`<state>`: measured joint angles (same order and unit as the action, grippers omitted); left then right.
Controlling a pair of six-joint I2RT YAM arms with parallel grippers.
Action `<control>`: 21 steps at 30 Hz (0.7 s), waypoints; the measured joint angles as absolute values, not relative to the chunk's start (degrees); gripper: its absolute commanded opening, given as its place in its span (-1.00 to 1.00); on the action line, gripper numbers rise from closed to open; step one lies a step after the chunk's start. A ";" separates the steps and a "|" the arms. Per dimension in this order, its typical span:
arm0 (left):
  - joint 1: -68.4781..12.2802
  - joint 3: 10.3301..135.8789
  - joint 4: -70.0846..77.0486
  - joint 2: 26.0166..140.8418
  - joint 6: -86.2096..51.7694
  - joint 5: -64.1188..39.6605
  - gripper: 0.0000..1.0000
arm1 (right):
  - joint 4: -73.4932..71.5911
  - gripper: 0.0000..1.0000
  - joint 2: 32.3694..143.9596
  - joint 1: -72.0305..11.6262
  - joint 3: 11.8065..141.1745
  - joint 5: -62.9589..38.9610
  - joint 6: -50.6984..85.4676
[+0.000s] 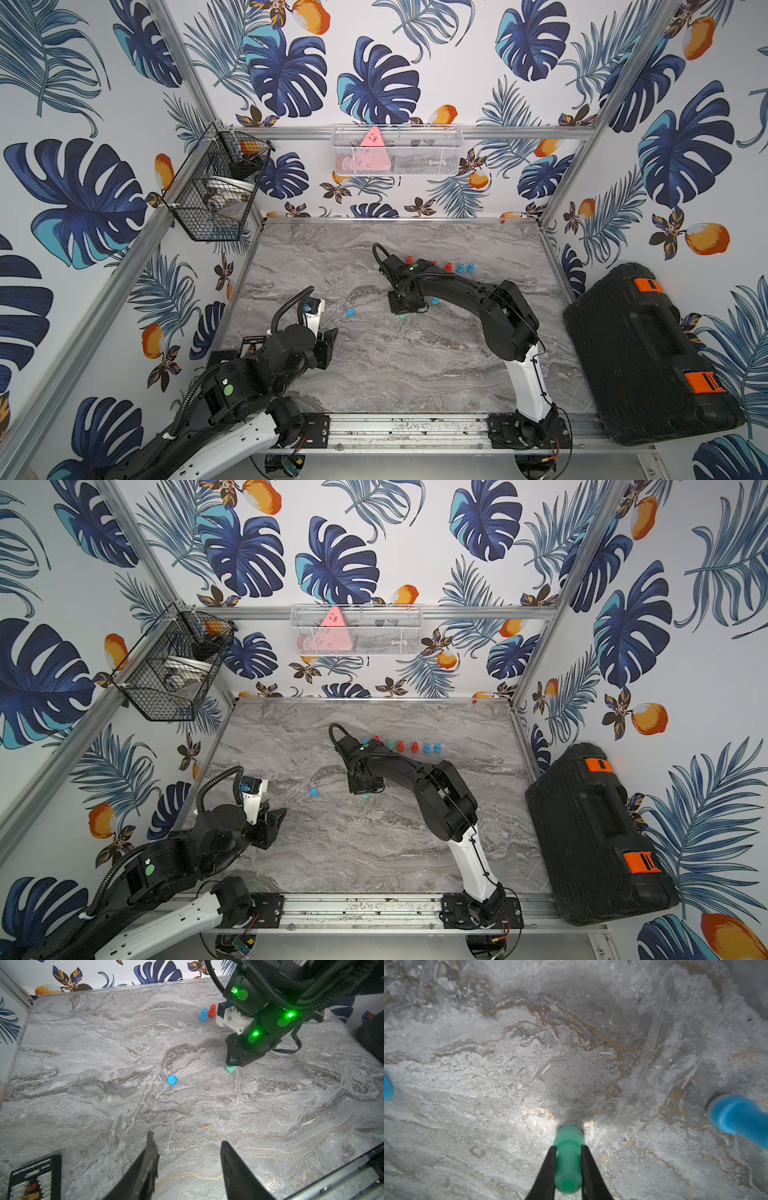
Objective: Close the stamp cap
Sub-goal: Close the cover of the stamp.
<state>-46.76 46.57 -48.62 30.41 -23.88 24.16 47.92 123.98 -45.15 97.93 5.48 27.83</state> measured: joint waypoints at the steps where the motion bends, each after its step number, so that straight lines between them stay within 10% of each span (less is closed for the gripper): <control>1: -46.76 46.57 -48.62 30.41 -23.88 24.16 0.06 | 47.92 -0.66 123.98 -45.15 97.93 5.48 27.83; 21: -46.76 46.57 -48.62 30.65 -23.88 24.16 0.06 | 51.90 -0.66 129.08 -48.38 104.22 12.93 27.51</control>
